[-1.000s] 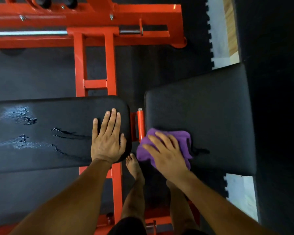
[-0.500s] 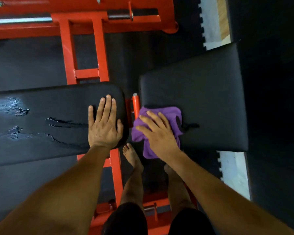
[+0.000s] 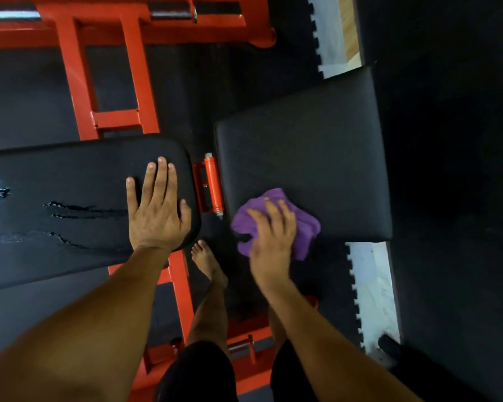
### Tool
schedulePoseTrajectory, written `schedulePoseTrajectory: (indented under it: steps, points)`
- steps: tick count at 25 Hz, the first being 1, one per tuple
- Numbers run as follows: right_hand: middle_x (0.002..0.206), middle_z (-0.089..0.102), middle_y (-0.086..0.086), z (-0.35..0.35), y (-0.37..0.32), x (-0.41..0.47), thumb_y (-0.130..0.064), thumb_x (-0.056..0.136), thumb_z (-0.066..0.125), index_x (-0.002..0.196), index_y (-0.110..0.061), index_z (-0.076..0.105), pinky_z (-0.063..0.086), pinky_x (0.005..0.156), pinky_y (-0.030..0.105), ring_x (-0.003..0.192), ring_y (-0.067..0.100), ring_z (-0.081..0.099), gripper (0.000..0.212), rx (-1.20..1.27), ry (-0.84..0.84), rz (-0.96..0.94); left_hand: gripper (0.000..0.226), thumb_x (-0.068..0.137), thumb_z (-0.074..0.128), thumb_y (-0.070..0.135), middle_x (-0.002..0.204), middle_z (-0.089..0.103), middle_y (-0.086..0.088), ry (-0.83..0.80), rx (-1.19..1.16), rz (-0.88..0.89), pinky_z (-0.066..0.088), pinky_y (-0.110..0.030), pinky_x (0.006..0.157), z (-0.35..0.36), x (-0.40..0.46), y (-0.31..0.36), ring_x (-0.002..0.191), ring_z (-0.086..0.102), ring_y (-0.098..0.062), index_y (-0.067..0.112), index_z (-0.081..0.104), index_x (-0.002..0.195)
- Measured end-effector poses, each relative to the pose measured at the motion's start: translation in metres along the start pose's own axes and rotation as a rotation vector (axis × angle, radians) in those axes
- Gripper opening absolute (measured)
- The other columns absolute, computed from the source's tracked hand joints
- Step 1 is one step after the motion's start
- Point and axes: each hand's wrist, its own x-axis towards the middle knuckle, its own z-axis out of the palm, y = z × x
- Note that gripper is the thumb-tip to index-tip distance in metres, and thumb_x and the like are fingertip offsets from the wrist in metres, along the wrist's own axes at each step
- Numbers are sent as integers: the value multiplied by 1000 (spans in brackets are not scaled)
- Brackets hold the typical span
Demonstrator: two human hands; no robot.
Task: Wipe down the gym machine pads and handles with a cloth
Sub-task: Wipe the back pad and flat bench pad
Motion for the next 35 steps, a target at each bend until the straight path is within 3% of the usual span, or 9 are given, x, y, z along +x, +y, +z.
schedulePoseTrajectory:
  steps: [4,7,10,14,19,25,29,32,35]
  points:
    - [144,56,9,15,-27,-4,-27,80,45,124,-18,68,30,116,57,142,34,41,50,24,-127,-274,75,95,35,34,173,10,-7,-18,35,1,-1,-55,128,0,0,-2,160,6,-22,10,17,164]
    - [151,49,7,18,-15,-1,-14,79,59,132,-17,61,22,123,45,145,27,34,53,107,-278,-525,75,96,34,37,173,10,-6,-35,38,-1,1,-55,128,-3,4,-2,160,7,-21,11,18,164]
    - [152,47,5,-4,-17,12,-4,83,55,137,-19,57,23,120,28,142,19,37,57,228,-325,-490,70,101,38,40,172,17,-7,12,-39,-2,10,-54,128,-9,0,-8,159,14,-21,10,23,163]
    - [152,44,7,-45,-34,62,-9,89,38,136,-14,59,22,118,18,141,18,36,52,365,-313,-457,68,107,30,48,172,16,-4,137,-107,-414,5,-54,128,-21,-34,-44,159,7,-16,12,22,164]
    - [145,51,9,-33,-90,124,-11,85,35,131,-12,63,32,117,30,135,22,49,54,330,-286,-685,72,105,16,59,174,-1,2,151,-136,-875,-5,-62,125,-21,-47,-98,159,-10,-13,21,11,166]
    - [142,51,14,44,-226,184,-11,80,39,128,-11,65,29,117,25,134,24,48,54,253,-358,-1028,67,101,39,50,172,18,-3,331,-38,-975,7,-61,125,-10,-43,-109,160,10,-19,22,31,162]
    - [142,51,20,128,-348,180,-11,83,40,130,-9,64,38,110,45,127,37,50,52,124,-404,-1312,62,95,53,47,161,41,-5,363,-129,-908,23,-59,120,-23,-44,-104,151,35,-26,22,50,151]
    - [142,52,23,180,-449,158,-15,85,34,130,-8,64,46,104,51,124,42,52,55,117,-443,-1438,34,94,53,43,125,58,-4,450,-116,-975,38,-52,100,-47,-51,-214,114,59,-34,23,65,119]
    - [143,51,19,225,-534,125,-15,87,38,131,-13,63,44,107,48,127,40,50,51,98,-409,-1533,59,101,34,50,162,36,-6,392,-93,-1381,17,-57,122,-70,-69,-356,151,30,-29,24,42,153]
